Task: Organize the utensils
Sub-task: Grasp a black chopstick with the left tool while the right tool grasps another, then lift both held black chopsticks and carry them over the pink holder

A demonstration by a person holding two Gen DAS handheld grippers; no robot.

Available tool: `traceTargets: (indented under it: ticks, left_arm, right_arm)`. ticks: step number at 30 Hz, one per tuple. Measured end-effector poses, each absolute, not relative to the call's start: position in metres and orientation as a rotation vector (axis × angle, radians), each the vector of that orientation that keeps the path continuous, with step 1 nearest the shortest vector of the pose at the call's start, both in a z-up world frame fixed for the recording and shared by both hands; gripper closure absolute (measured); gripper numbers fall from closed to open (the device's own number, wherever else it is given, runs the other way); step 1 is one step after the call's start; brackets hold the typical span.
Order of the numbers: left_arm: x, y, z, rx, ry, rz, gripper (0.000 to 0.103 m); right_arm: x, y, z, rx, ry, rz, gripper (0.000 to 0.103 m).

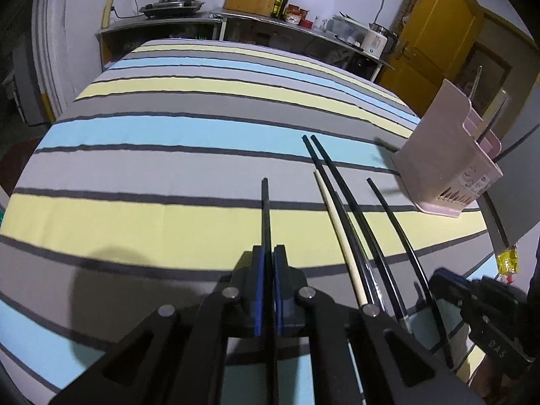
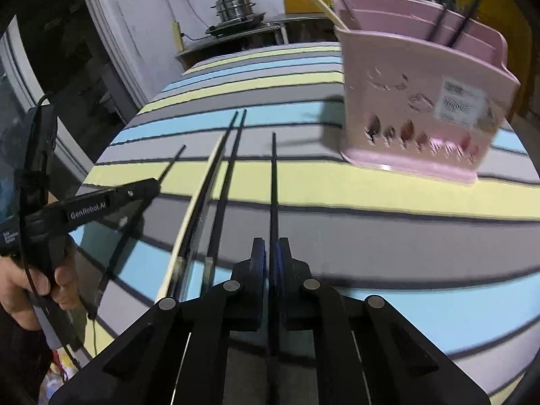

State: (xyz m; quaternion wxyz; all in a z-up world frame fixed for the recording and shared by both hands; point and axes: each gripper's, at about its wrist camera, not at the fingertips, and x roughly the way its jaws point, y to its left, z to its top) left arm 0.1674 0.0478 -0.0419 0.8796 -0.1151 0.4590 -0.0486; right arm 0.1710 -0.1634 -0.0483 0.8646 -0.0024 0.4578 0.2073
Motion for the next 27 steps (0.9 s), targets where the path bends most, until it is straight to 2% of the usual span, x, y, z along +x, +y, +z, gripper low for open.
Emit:
traceTargets:
  ticks: [21,27]
  left_arm:
    - [0.179,0.038,-0.042,-0.143,0.978,-0.083,0.096]
    - [0.180,0.034,-0.041,-0.120,0.982,-0.075,0.096]
  right_arm:
    - [0.232,-0.128,-0.056,-0.055,1.022,0.440,0.094]
    - [0.235,-0.127,-0.056,-0.072,1.025,0.434,0.097]
